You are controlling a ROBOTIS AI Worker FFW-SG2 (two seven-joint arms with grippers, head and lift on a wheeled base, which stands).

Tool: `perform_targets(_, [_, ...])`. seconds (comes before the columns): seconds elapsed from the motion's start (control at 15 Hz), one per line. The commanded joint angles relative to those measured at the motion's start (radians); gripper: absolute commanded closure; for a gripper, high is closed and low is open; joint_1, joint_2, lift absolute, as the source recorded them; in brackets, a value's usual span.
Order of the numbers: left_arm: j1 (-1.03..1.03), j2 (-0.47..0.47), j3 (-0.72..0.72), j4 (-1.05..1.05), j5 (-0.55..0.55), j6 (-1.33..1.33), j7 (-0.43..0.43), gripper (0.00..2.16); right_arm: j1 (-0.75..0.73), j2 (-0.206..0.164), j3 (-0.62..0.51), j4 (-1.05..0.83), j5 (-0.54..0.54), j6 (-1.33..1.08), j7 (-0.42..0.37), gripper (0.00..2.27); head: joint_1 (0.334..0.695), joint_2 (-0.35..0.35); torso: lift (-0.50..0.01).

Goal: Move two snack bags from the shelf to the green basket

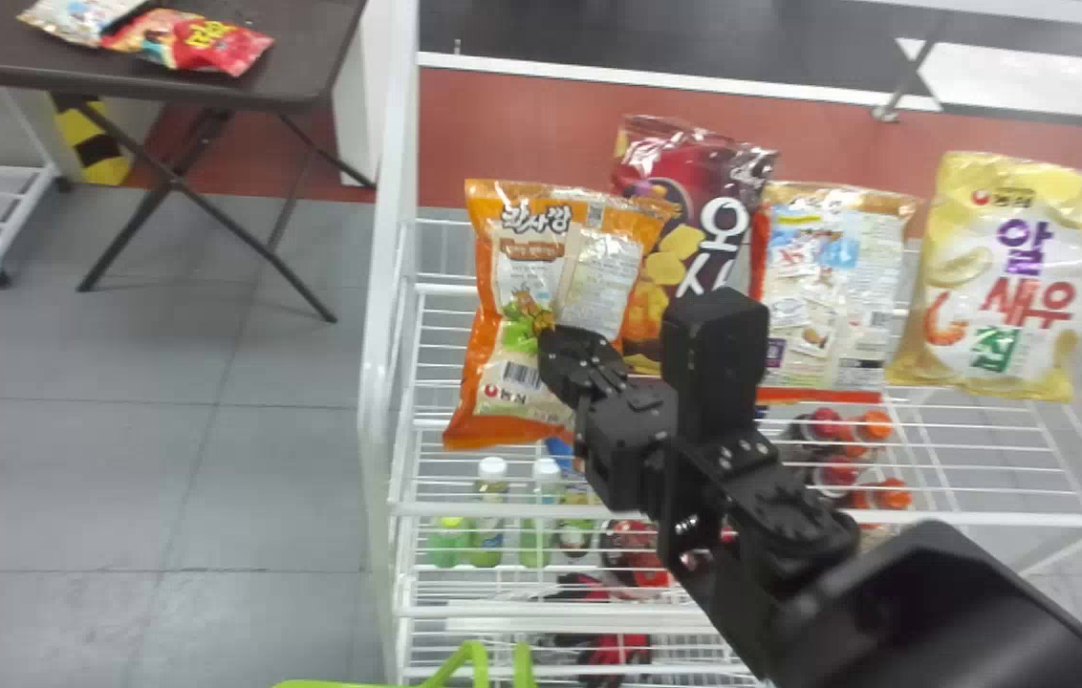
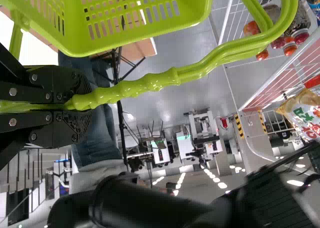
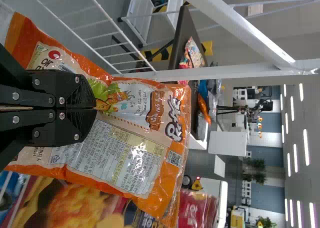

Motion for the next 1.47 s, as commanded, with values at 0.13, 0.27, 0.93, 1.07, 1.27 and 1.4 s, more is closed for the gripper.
perform_targets(0.13, [-0.004, -0.008, -0.017, 0.000, -0.015, 0.002, 0.018, 2.05, 0.213, -0.080, -0.200, -0.308, -0.152, 0.236, 0.031, 2.25, 0.695, -0.345, -0.016])
perform_targets(0.27, [-0.004, -0.010, -0.014, -0.003, -0.015, 0.002, 0.021, 2.05, 0.273, -0.071, -0.265, -0.404, -0.170, 0.448, 0.092, 2.25, 0.695, -0.350, -0.016])
perform_targets(0.93, [0.017, -0.025, -0.009, -0.018, -0.015, -0.019, 0.018, 2.05, 0.365, 0.024, -0.381, -0.522, -0.185, 0.818, 0.284, 2.25, 0.695, -0.350, -0.016])
perform_targets(1.07, [0.022, -0.025, -0.008, -0.028, -0.015, -0.019, 0.019, 2.05, 0.371, 0.020, -0.329, -0.479, -0.167, 0.818, 0.273, 2.25, 0.695, -0.350, -0.016])
perform_targets(1.27, [0.025, -0.027, -0.008, -0.031, -0.015, -0.019, 0.022, 2.05, 0.371, -0.005, -0.211, -0.371, -0.104, 0.818, 0.247, 2.25, 0.695, -0.350, -0.016])
perform_targets(1.4, [0.027, -0.027, -0.011, -0.032, -0.015, -0.019, 0.024, 2.05, 0.365, -0.014, -0.133, -0.303, -0.087, 0.818, 0.231, 2.25, 0.695, -0.350, -0.016])
